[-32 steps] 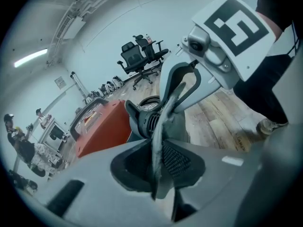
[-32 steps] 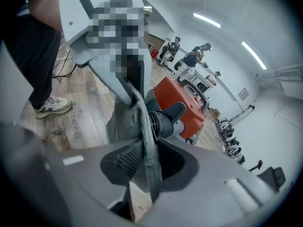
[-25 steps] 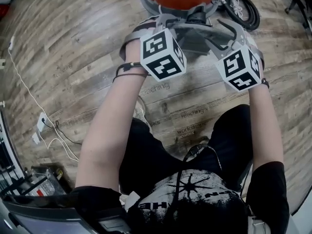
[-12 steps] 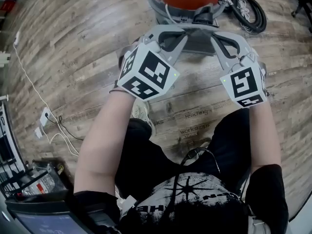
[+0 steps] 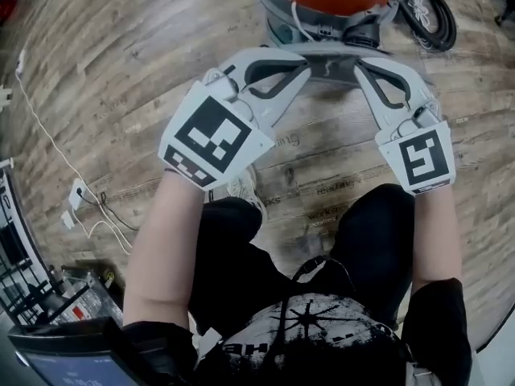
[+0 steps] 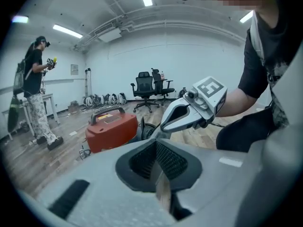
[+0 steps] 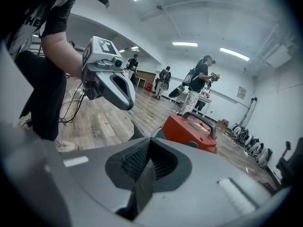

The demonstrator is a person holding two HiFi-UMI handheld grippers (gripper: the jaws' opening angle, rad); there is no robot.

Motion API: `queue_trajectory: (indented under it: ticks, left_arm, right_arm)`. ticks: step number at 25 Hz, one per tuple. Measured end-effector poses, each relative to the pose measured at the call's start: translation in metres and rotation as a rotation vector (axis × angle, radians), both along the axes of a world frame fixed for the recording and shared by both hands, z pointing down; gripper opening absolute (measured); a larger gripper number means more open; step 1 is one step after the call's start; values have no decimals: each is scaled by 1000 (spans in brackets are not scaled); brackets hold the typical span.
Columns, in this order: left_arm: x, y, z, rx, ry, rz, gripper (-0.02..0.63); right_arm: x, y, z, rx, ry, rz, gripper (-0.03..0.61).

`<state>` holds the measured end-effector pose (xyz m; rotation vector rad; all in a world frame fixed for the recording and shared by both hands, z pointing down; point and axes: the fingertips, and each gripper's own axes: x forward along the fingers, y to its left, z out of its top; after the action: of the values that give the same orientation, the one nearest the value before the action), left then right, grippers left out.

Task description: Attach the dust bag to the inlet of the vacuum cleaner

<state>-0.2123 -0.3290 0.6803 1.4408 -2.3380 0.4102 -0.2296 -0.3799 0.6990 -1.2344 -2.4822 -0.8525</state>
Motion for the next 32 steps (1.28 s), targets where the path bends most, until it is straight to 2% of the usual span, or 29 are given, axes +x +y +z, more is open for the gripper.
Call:
queue_trajectory:
  ticks: [2,4,6,9,12,19,22,26,32]
  left_arm:
    - [-9,7,-18,87,12,-6,3]
    - [-18,15,-37,172,30,-50,3]
    - [-25,23,-52,209,70,-95,3]
    - [-20,33,-81,199,143,-118,3]
    - [0,42,-124,159,199,-114,3]
    - [42,89,-266,132,308,-155,3]
    - [44,112,-332,130,295,-167,3]
    - [32,140,-409,135,238,-156,3]
    - [12,162,-486,176,163,-143,3]
  right_arm:
    - [-4,8,-14,-7,2,-17,5]
    - [-3,16,-33,-2,26,-43,5]
    - [1,22,-55,7,75,-59,5]
    - [11,31,-96,-19,158,-75,5]
    - [17,39,-147,-53,207,-88,5]
    - [33,85,-282,-152,348,-58,5]
    - [35,115,-351,-186,353,-68,5]
    - [30,151,-430,-227,325,-74,5]
    - [22,173,-505,-285,296,-28,5]
